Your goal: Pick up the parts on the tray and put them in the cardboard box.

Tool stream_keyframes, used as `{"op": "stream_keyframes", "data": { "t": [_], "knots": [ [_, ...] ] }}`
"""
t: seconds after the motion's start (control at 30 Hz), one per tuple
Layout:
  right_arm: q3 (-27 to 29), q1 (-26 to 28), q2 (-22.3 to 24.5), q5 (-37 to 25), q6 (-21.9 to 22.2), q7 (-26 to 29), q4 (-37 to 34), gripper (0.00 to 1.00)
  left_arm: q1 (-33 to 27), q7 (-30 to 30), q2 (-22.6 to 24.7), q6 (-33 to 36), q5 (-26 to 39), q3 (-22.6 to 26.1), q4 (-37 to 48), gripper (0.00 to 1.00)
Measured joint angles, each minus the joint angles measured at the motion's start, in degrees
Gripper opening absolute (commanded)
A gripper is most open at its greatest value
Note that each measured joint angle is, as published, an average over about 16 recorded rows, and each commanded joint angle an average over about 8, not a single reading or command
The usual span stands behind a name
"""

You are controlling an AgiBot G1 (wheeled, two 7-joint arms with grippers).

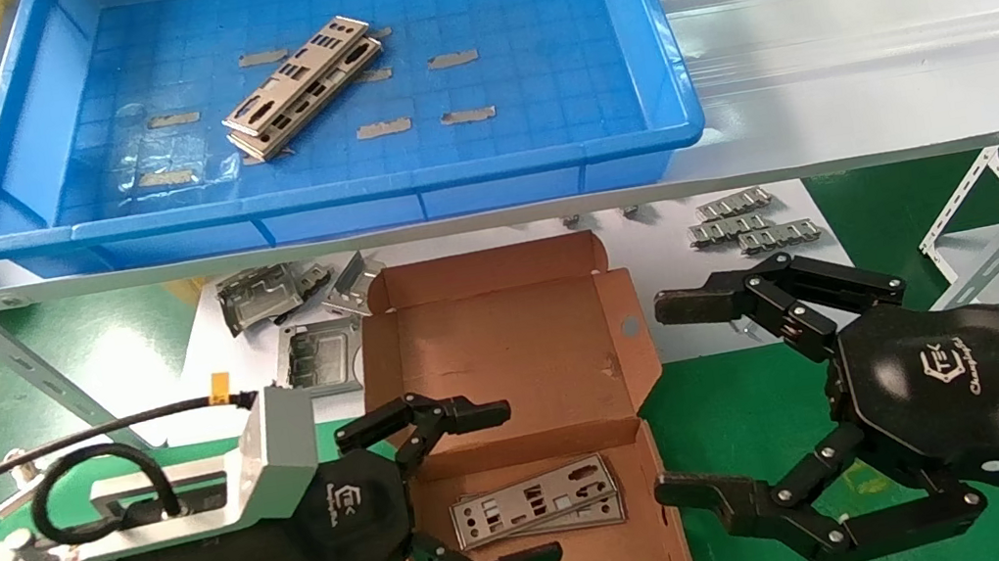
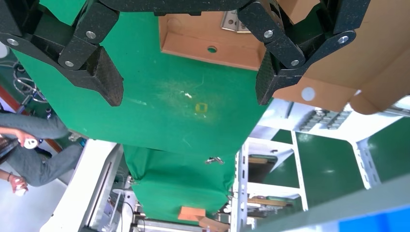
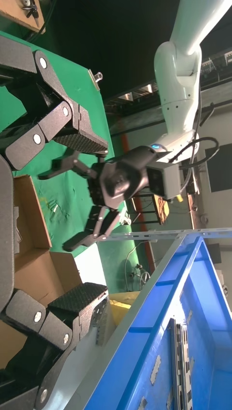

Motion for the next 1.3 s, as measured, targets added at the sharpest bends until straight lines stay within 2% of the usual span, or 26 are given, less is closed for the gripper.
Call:
{"op": "stream_keyframes", "data": {
  "t": [1.3],
  "knots": [
    [0.00,0.00,0.00,0.00,0.00,0.00,0.00,1.00,2.77,-9.56,-16.05,5.85,-11.37,-9.94,-13.30,1.00]
  ]
}}
